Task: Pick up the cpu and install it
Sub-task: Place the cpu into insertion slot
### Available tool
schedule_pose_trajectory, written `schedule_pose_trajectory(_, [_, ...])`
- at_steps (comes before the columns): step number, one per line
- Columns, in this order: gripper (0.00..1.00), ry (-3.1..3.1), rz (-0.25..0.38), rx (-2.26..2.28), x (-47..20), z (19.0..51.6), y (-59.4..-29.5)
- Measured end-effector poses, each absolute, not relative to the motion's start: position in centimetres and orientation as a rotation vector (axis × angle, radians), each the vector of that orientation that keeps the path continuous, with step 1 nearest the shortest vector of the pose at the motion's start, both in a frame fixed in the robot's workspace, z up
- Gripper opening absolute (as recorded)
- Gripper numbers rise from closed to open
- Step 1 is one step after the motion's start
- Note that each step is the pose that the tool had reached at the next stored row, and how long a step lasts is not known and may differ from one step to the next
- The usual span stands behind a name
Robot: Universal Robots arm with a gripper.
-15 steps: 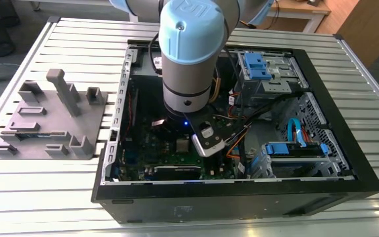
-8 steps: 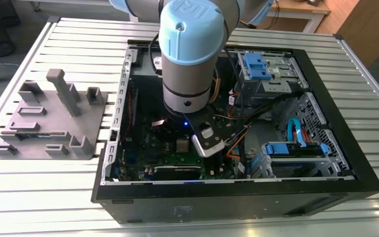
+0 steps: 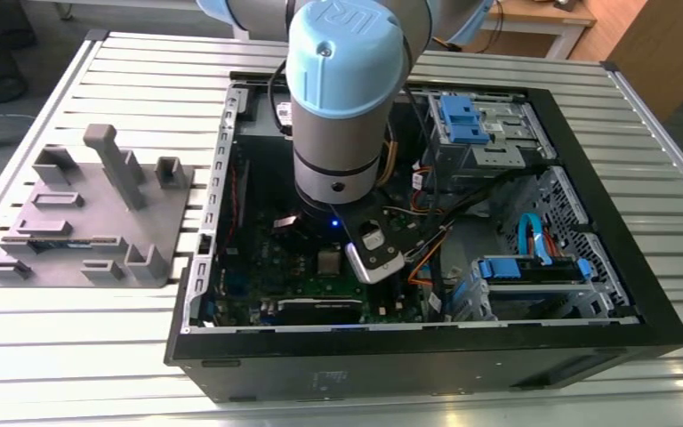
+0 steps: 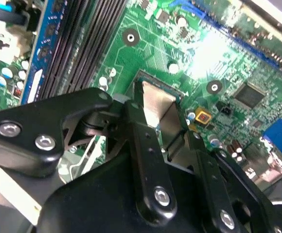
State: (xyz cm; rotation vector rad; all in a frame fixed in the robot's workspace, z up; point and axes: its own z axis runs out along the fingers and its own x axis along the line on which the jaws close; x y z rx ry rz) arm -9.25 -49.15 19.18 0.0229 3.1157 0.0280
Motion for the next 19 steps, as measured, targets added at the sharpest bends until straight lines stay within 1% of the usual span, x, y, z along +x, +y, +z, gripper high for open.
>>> schedule_pose_trajectory(15, [0.40,3.116,0.029,0.023,-9.24,19.10,-49.16])
schedule_pose_trajectory(16, [0.45,3.116,0.029,0.023,-9.24,19.09,-49.16])
schedule_pose_trajectory(17, [0.45,3.116,0.028,0.023,-9.24,19.10,-49.16])
schedule_pose_trajectory(18, [0.52,3.116,0.028,0.023,-9.25,19.10,-49.16])
schedule_pose_trajectory(19, [0.52,3.116,0.028,0.023,-9.25,19.10,-49.16])
